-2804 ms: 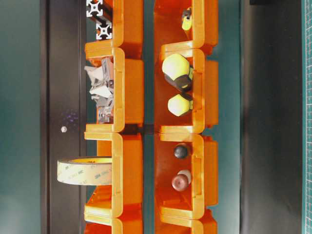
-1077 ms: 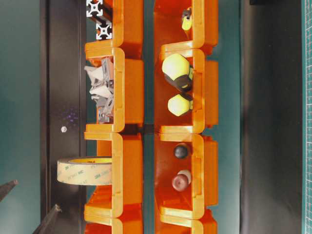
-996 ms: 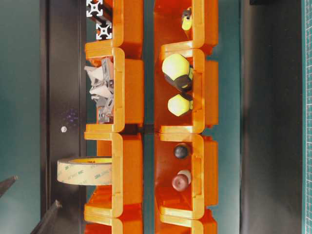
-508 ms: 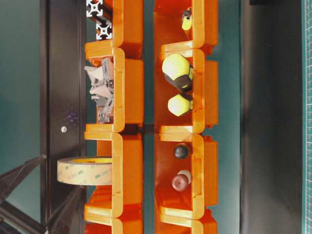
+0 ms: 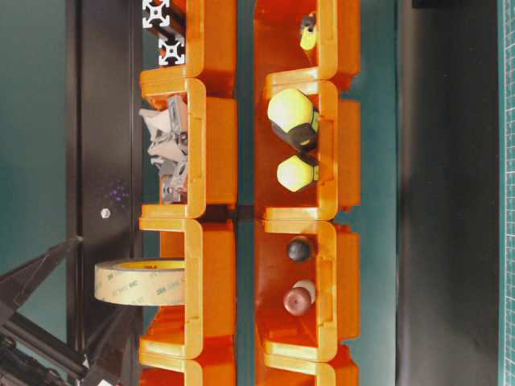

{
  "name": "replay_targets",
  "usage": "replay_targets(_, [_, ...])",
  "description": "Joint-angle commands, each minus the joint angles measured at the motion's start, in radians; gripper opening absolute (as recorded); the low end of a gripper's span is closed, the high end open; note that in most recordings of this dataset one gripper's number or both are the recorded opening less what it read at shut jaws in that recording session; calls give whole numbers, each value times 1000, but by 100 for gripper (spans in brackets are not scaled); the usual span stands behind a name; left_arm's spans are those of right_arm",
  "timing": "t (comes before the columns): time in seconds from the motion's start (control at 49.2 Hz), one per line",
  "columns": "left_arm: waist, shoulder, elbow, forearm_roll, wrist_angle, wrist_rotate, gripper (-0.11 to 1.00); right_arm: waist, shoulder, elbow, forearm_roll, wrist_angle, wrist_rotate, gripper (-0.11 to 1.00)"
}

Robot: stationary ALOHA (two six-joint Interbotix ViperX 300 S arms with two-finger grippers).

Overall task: Pick foam from container rack with left arm.
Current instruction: 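Close the left gripper on the black tape roll's rim, then lift the tape roll out of the bin and carry it onto the mat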

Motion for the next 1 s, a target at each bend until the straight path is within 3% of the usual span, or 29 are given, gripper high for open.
replay_targets(0.0, [3, -8, -23, 3, -14, 0, 85, 3, 3, -35, 2, -11, 2, 0])
replay_targets(0.102, [3, -8, -21, 3, -12, 0, 73, 3, 3, -35, 2, -9, 2, 0])
replay_targets(0.305, [2, -11, -15, 3, -29, 6, 28, 3, -9, -35, 2, -8, 2, 0])
replay_targets(0.508, [2, -29, 2, 3, -118, 12, 27, 5, -21, -38, 2, 0, 2, 0])
replay_targets(0.691, [-44, -61, -8, 3, -314, 15, 27, 5, -26, -41, 3, 3, 2, 0])
replay_targets(0.833, [-135, -98, 2, 6, -449, 49, 26, 3, -34, -43, 2, 3, 2, 0])
replay_targets(0.975, [-273, -132, 51, 6, -479, 149, 26, 3, -40, -46, 2, 3, 0, 0])
